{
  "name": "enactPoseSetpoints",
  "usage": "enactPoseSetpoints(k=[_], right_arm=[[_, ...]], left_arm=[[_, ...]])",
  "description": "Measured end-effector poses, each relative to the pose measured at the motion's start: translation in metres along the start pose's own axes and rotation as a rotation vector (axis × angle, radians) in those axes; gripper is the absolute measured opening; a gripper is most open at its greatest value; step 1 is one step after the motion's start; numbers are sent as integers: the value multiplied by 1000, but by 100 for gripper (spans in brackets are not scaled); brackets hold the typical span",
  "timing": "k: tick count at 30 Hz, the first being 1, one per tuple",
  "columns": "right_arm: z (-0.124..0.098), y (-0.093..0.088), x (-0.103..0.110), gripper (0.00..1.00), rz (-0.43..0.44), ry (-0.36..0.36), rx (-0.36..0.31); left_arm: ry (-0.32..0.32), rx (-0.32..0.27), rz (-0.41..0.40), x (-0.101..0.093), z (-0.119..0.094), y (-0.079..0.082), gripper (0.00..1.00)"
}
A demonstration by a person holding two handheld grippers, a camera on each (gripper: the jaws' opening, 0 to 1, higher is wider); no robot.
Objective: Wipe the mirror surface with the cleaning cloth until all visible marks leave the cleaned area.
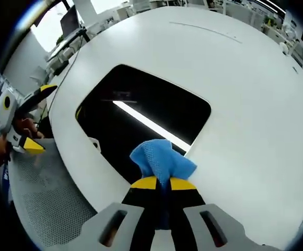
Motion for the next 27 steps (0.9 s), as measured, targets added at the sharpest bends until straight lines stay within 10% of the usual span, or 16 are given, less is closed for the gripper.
enactPoseSetpoints(k=[8, 12, 15, 27], right_arm=[[-1, -1, 4, 1, 14, -77, -28], [0, 1, 5, 1, 22, -100, -33], [1, 2, 4, 1, 31, -113, -25], [1, 1, 7, 1, 86, -170, -35]], left_arm=[[-52, 19, -25, -10, 3, 0, 99], [-65, 182, -104, -8, 5, -22, 99], [-132, 48, -83, -11, -1, 1, 99], [-114, 37, 94, 34, -16, 3, 99]])
Point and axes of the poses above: the point that each gripper's makers call its tool centre point, and the gripper's own axes: z roughly forward along the fingers, x roughly to its left, y roughly out of its top, the point moved 3 cm from there along -z, roughly backward along the fingers, and after that the axes turned 7 degrees about x, right-handed, at the moved point
